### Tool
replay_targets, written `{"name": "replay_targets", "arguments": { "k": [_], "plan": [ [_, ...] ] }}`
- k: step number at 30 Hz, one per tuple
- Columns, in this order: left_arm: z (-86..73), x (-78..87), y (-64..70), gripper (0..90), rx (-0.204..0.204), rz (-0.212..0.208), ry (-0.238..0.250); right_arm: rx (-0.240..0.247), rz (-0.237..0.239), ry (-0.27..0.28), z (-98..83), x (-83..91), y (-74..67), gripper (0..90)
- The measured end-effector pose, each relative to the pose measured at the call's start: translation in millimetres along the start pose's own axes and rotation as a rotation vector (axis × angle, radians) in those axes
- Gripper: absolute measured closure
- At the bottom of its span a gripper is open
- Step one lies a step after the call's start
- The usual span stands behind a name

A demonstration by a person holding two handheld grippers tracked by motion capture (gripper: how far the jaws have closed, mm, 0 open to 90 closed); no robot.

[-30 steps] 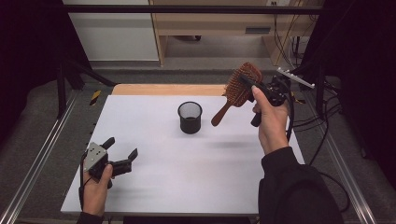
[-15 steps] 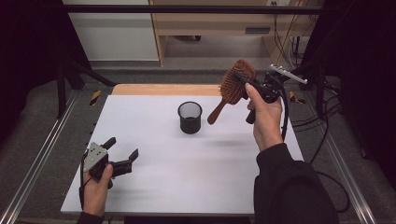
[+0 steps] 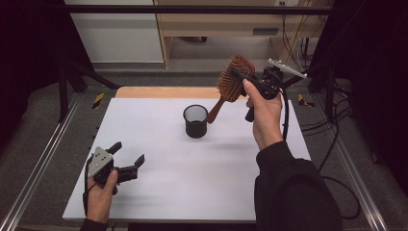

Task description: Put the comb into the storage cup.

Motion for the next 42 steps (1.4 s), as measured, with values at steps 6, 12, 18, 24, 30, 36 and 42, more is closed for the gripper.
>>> {"name": "replay_targets", "arguments": {
  "k": [6,12,18,24,30,36,42],
  "plan": [
    [0.6,-0.7,2.5,2.9,-0.006,-0.002,0.005,-0.013,0.009,0.0,-1.0,-8.5,-5.9,51.4],
    [1.0,-0.7,3.1,2.3,-0.001,-0.001,0.008,-0.014,0.017,-0.002,-0.8,-17.1,-11.9,51.3],
    [1.2,-0.2,2.4,2.3,-0.002,0.0,0.008,-0.019,0.039,0.009,1.5,-25.6,-19.3,51.3],
    [2.5,1.3,-2.1,2.4,0.036,0.001,0.032,-0.004,0.044,0.017,0.9,-36.8,-24.1,51.3],
    [3.5,2.2,-3.6,2.4,0.035,0.008,0.037,0.007,0.04,0.014,-1.2,-45.0,-27.3,51.3],
    [3.5,0.9,-3.5,2.5,0.041,0.004,0.037,0.011,0.036,0.017,-1.2,-48.5,-26.8,51.2],
    [3.5,0.8,-2.8,2.5,0.037,0.002,0.038,0.013,0.03,0.016,-1.0,-49.7,-24.5,51.3]
  ]
}}
Point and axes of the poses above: each handheld gripper's, and its own axes: x roughly backward along the jaws, z roughly out of its top, y roughly to its right, the point moved 5 cm from there along -x, roughly forward along the jaws, and after that the axes turned 5 degrees about x, right-handed, at the moved point
